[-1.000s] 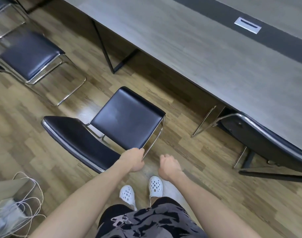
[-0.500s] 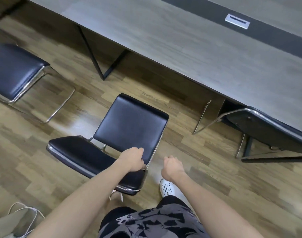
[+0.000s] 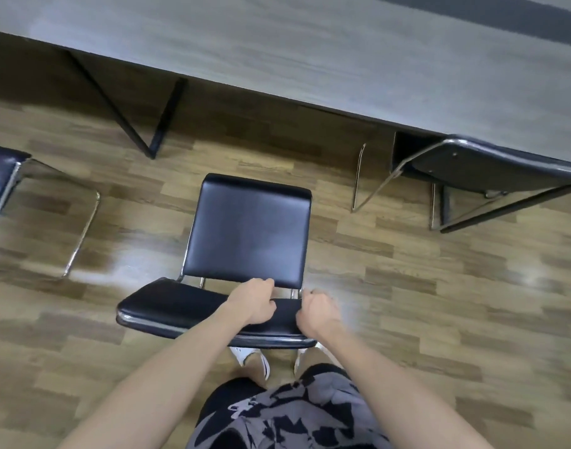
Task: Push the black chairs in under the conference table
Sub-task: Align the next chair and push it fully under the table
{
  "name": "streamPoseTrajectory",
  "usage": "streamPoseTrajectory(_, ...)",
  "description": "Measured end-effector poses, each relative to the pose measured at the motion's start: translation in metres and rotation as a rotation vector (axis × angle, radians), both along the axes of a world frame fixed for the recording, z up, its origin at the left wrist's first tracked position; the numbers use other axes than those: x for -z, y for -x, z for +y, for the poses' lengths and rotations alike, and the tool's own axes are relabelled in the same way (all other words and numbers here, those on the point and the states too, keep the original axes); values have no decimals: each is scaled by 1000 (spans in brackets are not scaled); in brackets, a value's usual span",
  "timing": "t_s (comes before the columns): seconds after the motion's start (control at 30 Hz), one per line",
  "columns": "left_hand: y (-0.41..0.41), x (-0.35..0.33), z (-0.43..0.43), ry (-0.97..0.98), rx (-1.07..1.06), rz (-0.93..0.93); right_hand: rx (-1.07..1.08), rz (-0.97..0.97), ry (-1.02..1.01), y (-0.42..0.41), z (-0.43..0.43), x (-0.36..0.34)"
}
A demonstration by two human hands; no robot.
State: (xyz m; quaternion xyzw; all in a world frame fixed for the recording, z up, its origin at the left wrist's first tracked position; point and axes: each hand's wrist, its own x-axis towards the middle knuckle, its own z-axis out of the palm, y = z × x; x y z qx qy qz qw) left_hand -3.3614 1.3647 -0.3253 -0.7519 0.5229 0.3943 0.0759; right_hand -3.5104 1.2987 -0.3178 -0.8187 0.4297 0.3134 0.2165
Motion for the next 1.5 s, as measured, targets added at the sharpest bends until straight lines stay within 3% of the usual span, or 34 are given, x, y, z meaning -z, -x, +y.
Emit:
streamPoseTrajectory(0.23, 2, -7, -2, -39, -23, -120, -15, -34, 1, 1, -1, 6)
streamPoseTrajectory(0.8, -39, 0, 40, -123, -197, -194, -147, -100, -39, -19, 16, 20)
streamPoseTrajectory(1.13, -101, 1, 89, -140, -88, -150, -10, -69, -40, -53, 74, 28)
streamPoseTrajectory(1.4, -143, 12, 131, -150, 119, -42, 295, -27, -25, -63, 85, 16)
streamPoseTrajectory(1.5, -143, 21, 139, -125, 211, -51, 190, -15, -30, -54, 98, 13)
